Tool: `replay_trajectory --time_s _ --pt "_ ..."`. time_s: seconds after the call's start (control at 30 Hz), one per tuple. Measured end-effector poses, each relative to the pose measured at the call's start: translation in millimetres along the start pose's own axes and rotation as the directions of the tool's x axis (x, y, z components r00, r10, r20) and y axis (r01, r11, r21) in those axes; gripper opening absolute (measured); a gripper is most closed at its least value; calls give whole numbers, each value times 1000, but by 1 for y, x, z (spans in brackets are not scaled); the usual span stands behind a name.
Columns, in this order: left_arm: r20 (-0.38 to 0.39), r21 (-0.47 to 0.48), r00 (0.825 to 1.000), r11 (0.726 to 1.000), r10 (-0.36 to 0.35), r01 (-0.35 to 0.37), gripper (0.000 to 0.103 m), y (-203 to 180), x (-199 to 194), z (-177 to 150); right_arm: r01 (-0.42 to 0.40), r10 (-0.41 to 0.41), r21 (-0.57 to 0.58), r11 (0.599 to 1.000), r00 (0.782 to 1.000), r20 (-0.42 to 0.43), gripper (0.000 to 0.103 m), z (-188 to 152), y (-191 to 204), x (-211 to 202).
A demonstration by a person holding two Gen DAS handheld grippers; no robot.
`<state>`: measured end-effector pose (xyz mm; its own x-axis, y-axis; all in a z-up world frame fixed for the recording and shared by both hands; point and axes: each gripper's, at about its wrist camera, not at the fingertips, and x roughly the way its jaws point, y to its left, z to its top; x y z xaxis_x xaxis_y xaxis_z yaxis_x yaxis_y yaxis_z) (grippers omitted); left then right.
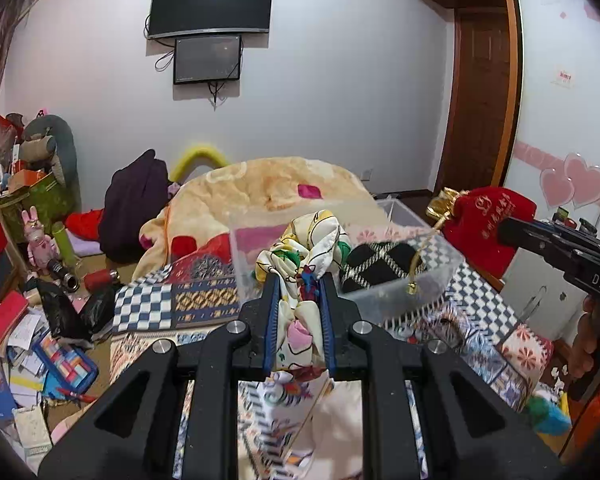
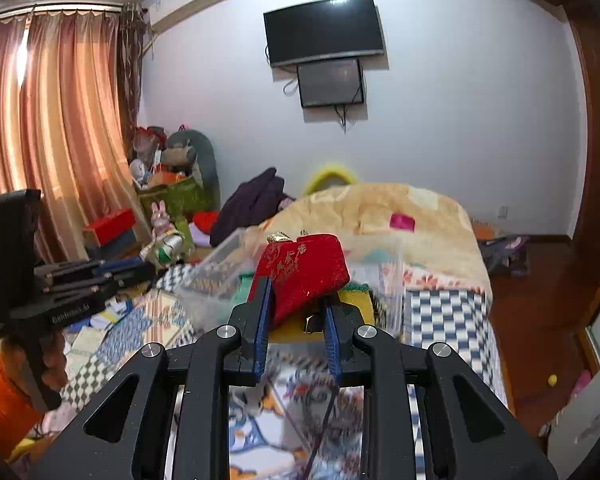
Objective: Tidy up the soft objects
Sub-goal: 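Lower the red pouch into the box with right tool while left tool drops scrunchie in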
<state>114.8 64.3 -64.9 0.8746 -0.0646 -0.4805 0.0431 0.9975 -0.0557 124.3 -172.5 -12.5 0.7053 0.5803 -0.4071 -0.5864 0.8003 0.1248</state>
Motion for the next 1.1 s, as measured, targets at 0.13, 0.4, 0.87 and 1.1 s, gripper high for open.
replay_trajectory --time_s 0.13,0.4,0.87,1.1 --pt "9 3 1000 1000 -3 3 19 -5 13 11 -7 7 9 1000 1000 20 22 12 -1 11" --pt "-37 -5 999 1000 -13 13 19 -8 51 26 -14 14 11 1000 1000 -10 22 15 0 43" --pt "-181 50 983 998 34 -25 19 -11 122 21 -21 20 -3 1000 977 -211 22 0 -6 108" --pt "-230 68 973 998 33 -17 33 -17 134 13 12 -31 -70 997 963 -267 24 -6 -2 117"
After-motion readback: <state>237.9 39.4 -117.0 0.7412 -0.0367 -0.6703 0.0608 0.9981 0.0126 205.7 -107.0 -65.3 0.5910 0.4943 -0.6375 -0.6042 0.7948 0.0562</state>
